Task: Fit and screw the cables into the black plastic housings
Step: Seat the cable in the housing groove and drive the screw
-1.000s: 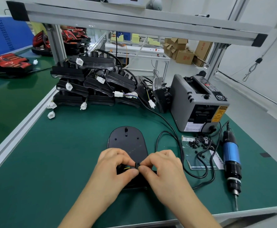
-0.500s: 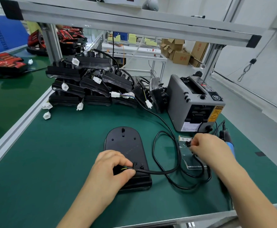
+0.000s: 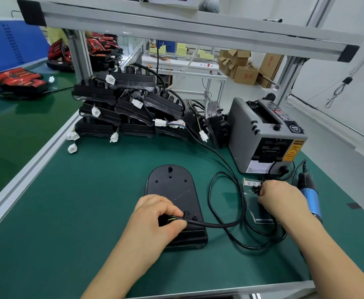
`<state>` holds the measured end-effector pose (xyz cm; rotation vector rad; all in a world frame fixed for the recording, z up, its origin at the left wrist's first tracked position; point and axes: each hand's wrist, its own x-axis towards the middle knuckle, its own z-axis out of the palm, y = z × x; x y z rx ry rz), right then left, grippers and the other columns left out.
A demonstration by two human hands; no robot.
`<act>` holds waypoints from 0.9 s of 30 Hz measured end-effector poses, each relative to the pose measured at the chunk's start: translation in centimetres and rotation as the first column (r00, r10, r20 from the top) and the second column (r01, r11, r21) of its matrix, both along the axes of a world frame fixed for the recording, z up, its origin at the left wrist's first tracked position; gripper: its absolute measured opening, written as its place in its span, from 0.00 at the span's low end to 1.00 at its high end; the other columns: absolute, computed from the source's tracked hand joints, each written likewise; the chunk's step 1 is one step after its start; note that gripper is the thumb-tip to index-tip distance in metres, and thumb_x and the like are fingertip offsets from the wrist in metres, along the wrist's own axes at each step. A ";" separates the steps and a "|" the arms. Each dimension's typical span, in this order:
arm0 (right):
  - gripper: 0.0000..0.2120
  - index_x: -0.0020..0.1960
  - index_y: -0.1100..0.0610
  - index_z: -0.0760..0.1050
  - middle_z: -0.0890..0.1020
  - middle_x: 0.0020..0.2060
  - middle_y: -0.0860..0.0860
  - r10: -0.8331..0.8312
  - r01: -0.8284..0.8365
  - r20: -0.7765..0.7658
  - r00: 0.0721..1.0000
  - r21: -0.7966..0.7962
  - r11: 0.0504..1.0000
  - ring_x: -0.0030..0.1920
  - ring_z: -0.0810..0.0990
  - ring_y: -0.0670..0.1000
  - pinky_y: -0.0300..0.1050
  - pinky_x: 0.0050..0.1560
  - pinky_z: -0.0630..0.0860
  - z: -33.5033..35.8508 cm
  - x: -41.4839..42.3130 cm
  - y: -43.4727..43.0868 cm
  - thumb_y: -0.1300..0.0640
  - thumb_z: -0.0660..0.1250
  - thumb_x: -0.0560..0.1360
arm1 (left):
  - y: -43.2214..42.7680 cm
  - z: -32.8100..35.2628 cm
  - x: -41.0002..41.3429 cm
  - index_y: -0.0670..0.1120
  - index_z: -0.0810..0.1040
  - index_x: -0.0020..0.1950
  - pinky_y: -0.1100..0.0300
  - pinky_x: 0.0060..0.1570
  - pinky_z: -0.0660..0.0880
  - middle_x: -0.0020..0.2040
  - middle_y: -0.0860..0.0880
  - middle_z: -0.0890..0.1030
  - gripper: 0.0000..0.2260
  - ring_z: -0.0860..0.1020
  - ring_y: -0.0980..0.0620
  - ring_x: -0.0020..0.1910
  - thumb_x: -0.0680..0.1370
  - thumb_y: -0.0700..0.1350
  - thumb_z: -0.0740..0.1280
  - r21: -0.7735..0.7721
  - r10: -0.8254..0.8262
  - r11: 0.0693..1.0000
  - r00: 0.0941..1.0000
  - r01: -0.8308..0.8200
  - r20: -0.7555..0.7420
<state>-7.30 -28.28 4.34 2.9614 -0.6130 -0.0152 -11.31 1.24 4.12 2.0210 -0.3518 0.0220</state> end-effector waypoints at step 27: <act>0.14 0.34 0.42 0.79 0.79 0.39 0.43 0.323 -0.489 0.405 0.855 0.838 0.242 0.48 0.75 0.47 0.46 0.56 0.70 2.4 -4.6 11.7 0.60 0.71 0.72 | -0.2 0.4 0.1 0.55 0.79 0.36 0.80 0.49 0.59 0.43 0.61 0.77 0.07 0.66 0.68 0.56 0.70 0.43 0.73 0.033 -0.023 0.999 1.000 0.022 0.017</act>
